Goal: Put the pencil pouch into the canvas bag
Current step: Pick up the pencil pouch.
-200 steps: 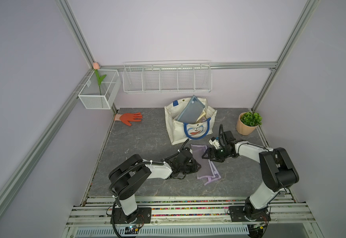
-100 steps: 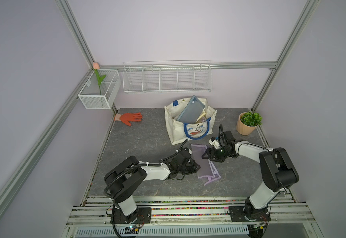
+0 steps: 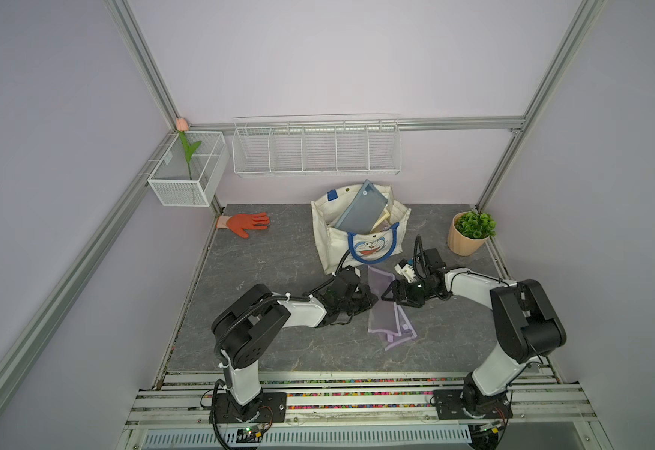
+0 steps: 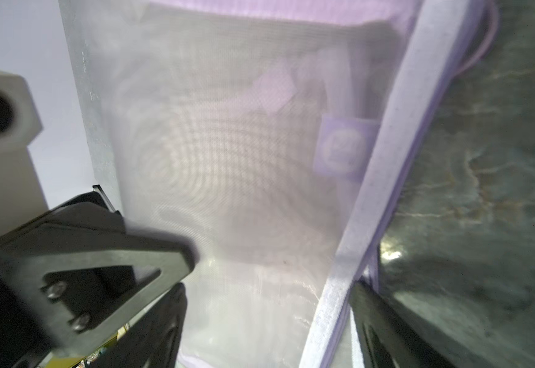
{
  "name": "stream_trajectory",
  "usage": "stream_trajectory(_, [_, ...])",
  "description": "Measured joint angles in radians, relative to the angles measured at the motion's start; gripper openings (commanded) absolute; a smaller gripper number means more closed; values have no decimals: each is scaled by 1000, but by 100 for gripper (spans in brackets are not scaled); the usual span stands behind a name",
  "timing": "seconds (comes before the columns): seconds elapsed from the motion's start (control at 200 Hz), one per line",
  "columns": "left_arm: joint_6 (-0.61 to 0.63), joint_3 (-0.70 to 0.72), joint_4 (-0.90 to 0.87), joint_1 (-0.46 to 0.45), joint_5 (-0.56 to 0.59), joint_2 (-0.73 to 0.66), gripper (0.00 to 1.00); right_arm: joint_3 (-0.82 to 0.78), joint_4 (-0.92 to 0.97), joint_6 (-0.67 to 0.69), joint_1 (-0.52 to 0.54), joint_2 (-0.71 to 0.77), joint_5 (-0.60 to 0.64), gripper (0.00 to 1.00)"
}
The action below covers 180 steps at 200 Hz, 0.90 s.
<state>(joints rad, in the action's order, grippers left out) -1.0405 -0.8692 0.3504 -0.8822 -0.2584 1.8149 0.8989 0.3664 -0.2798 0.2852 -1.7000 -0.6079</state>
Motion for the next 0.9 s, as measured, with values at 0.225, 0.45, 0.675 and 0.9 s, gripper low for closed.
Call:
stream_trajectory(0.225, [147, -81, -238, -2, 4, -89, 0, 22, 150, 5, 7, 119, 48, 90])
stream_trajectory(0.45, [461, -332, -620, -3, 34, -294, 0, 140, 316, 27, 1, 403, 127, 99])
stream_trajectory(0.675, [818, -688, -863, -2, 93, -335, 0, 174, 420, 31, -23, 482, 187, 99])
stream_trajectory(0.9, [1173, -1165, -1007, 64, 218, -125, 0, 174, 470, 34, -23, 478, 197, 99])
